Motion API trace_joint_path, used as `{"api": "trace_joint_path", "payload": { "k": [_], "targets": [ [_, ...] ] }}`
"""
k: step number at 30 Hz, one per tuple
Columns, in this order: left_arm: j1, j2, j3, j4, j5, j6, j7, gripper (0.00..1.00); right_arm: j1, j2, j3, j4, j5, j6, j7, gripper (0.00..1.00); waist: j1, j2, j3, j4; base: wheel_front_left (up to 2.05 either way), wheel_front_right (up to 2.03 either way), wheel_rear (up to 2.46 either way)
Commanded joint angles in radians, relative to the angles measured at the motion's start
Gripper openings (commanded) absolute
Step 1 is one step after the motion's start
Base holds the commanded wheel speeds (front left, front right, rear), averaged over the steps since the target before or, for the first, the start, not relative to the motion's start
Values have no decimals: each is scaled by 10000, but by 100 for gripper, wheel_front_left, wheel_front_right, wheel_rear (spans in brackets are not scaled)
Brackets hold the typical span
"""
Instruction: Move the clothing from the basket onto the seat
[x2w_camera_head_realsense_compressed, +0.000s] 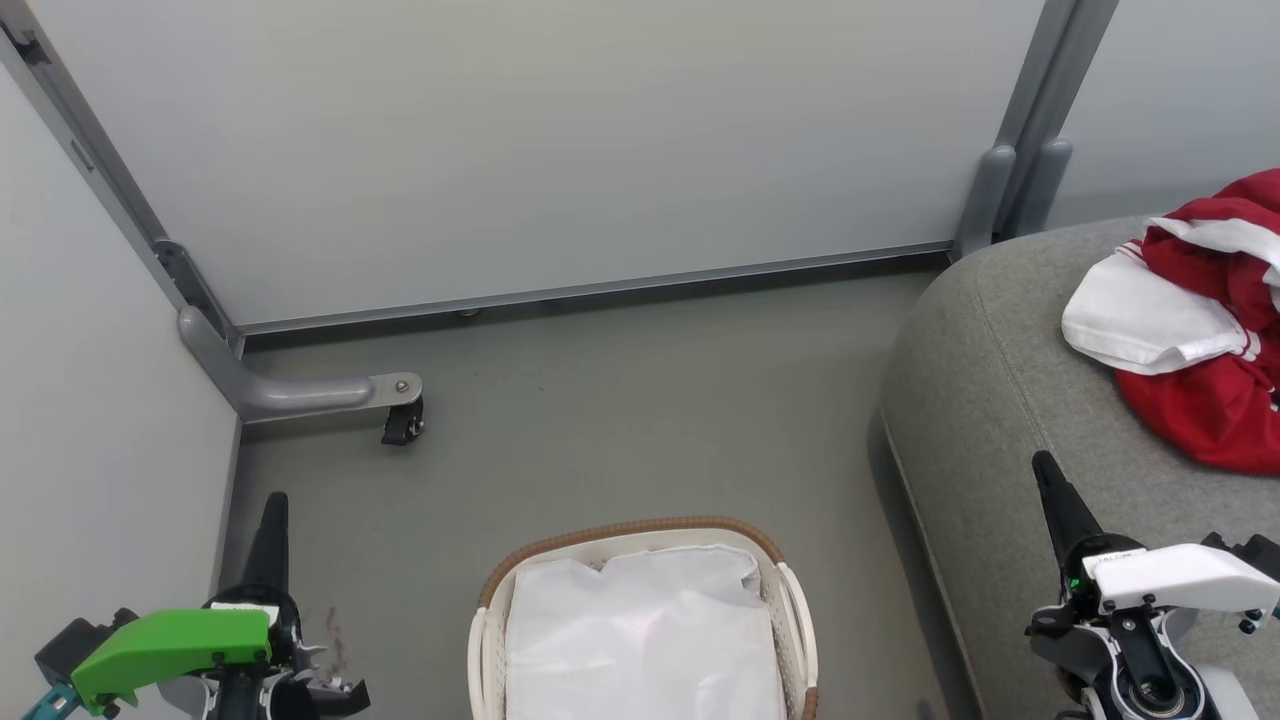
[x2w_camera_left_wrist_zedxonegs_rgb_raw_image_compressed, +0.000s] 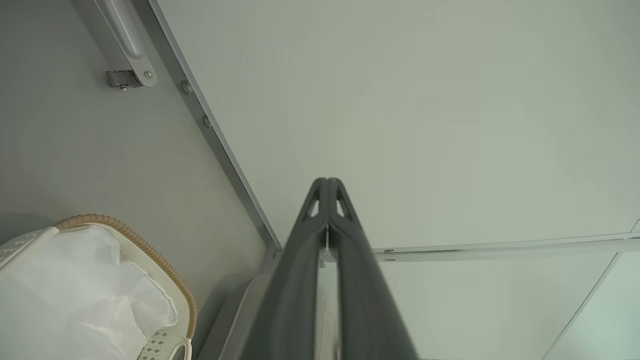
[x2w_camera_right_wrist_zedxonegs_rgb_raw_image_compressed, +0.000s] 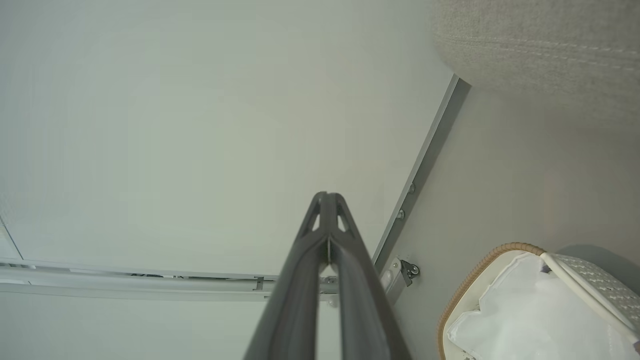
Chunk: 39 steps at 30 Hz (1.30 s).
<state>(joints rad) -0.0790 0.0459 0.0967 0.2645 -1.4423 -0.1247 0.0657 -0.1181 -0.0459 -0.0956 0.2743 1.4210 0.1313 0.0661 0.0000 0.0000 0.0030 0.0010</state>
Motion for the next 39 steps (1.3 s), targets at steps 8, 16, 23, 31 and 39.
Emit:
{"api": "trace_joint_path", "payload": {
  "k": [8, 16, 23, 31, 39],
  "targets": [
    [-289, 67, 134, -157, -1018, -74, 293, 0, 107, -68, -132, -222, 1129, -8, 313, 0, 0, 0, 1, -5, 0, 0, 0],
    [-352, 70, 179, -194, -1486, -84, 446, 0, 132, -70, -185, -292, 1670, -8, 437, 0, 0, 0, 1, -8, 0, 0, 0],
    [-357, 73, 195, -208, -1724, -88, 527, 0, 149, -72, -210, -327, 1932, -9, 518, 0, 0, 0, 1, -10, 0, 0, 0],
    [-355, 71, 192, -205, -1723, -88, 527, 0, 149, -70, -207, -324, 1932, -9, 516, 0, 0, 0, 1, -10, 0, 0, 0],
    [-354, 71, 192, -206, -1723, -88, 526, 0, 149, -70, -207, -325, 1933, -9, 515, 0, 0, 0, 1, -10, 0, 0, 0]
  ]
}}
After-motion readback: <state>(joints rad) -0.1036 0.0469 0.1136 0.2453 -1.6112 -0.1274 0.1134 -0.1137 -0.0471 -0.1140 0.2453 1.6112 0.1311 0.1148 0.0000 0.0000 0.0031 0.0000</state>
